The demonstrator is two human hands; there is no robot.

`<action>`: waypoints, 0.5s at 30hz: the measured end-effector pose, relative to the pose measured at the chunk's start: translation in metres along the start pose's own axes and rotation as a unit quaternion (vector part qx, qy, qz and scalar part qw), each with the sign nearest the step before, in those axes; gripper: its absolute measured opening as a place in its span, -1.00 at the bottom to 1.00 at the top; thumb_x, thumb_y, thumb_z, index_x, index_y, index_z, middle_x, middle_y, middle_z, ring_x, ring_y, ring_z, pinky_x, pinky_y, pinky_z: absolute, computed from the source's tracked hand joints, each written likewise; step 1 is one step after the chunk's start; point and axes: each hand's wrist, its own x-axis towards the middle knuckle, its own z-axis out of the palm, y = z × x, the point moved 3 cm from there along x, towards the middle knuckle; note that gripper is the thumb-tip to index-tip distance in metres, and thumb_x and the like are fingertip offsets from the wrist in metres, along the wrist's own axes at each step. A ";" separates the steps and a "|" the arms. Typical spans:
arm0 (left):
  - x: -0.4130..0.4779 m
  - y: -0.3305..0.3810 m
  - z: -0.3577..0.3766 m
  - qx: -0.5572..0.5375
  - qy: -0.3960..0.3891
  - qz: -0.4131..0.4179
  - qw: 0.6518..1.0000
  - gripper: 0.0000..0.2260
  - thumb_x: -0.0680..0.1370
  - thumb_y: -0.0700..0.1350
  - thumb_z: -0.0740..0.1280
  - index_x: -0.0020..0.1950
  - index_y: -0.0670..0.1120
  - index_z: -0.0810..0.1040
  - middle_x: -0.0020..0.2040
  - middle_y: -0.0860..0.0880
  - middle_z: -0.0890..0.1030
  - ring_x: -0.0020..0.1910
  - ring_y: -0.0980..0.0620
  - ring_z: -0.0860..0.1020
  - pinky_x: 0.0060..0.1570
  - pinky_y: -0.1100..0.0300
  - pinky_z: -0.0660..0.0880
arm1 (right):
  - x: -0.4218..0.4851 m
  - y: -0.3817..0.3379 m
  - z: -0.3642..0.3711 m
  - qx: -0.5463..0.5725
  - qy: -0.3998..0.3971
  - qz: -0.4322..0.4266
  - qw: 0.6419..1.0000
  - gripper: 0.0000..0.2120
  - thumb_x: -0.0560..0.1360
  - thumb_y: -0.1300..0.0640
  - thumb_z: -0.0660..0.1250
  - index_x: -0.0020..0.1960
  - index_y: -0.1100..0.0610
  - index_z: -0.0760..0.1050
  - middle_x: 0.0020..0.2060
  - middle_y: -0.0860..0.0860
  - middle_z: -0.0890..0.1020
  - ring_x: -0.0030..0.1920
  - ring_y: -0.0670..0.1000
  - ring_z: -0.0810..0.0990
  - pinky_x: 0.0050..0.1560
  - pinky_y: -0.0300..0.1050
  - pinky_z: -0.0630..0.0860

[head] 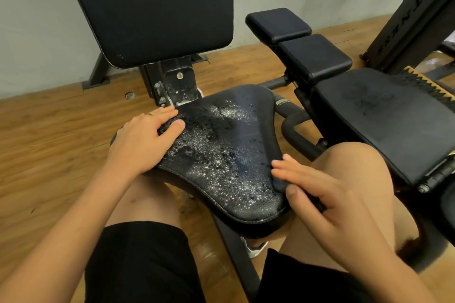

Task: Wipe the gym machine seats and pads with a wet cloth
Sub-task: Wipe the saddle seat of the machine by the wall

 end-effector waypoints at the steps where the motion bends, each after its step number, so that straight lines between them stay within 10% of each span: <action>1: 0.000 -0.002 0.001 -0.002 -0.001 0.000 1.000 -0.55 0.60 0.30 0.14 0.43 0.18 0.47 0.46 0.19 0.41 0.45 0.01 0.38 0.33 -0.11 0.36 | 0.005 0.003 0.002 -0.003 0.003 0.008 1.000 -0.73 0.56 0.11 0.27 0.19 0.10 0.64 0.22 -0.14 0.62 0.35 -0.16 0.48 0.33 -0.30 0.38; 6: 0.000 -0.001 0.002 -0.014 -0.001 -0.003 1.000 -0.56 0.60 0.29 0.18 0.42 0.17 0.48 0.45 0.19 0.42 0.46 0.04 0.37 0.36 -0.08 0.34 | 0.105 0.059 0.018 -0.106 0.027 0.104 0.989 -0.74 0.61 0.17 0.25 0.24 0.08 0.61 0.21 -0.05 0.64 0.21 -0.11 0.57 0.23 -0.31 0.39; 15: 0.000 0.000 -0.004 -0.010 0.001 -0.003 1.000 -0.58 0.61 0.26 0.18 0.43 0.18 0.47 0.46 0.20 0.41 0.45 0.03 0.39 0.34 -0.08 0.37 | 0.201 0.099 0.023 -0.178 0.052 0.160 0.970 -0.66 0.58 0.14 0.17 0.26 0.11 0.60 -0.39 -0.03 0.53 -0.33 0.01 0.51 -0.13 -0.10 0.52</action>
